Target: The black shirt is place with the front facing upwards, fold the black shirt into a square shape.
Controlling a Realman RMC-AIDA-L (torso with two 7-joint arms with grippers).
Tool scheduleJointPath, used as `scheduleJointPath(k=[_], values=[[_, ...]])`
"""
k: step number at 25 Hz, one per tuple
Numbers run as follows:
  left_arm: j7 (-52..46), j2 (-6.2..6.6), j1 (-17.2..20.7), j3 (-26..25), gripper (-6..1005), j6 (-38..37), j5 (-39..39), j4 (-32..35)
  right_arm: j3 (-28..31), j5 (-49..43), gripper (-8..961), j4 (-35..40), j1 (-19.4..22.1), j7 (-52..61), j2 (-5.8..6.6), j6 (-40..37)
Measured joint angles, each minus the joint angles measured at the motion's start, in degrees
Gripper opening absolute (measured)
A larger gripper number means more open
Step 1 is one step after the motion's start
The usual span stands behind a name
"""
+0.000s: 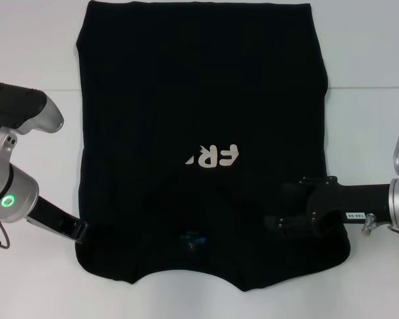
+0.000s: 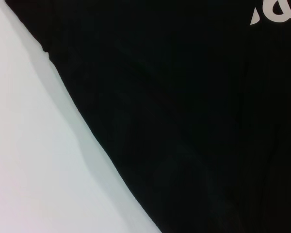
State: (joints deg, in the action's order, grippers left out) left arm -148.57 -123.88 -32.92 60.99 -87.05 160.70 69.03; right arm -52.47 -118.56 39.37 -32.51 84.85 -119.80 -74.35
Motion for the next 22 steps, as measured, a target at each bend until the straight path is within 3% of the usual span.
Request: scheduleJointPath(k=[6,10,13,18,22], values=[[-0.3,-0.02,0.3,-1.2,21,0.2,-0.1,0.0,0.1,0.0,917,0.1,0.0,1.7,-0.06,-0.2],[0.5,0.0,0.6,-4.6,17,0.2,-1.5,-0.3,0.6,0.0,917,1.7,0.0,6.8,0.61,-1.1],[1.8,0.1,1.1,-6.4,15,0.4,-2.0,-1.3,0.7,-0.8,916,5.2,0.3,15.5,1.83,-2.7],[6.4,0.17,2.0,-13.1,16,1.0,-2.1,-2.2,0.5,-6.7,916,14.0,-0.6,36.2,5.27,-8.4],[10.6,0.97,2.1,-18.4,16,0.8,-3.5,-3.6,1.0,-18.3,915,19.1,-4.8,55.2,7.75,-15.4]])
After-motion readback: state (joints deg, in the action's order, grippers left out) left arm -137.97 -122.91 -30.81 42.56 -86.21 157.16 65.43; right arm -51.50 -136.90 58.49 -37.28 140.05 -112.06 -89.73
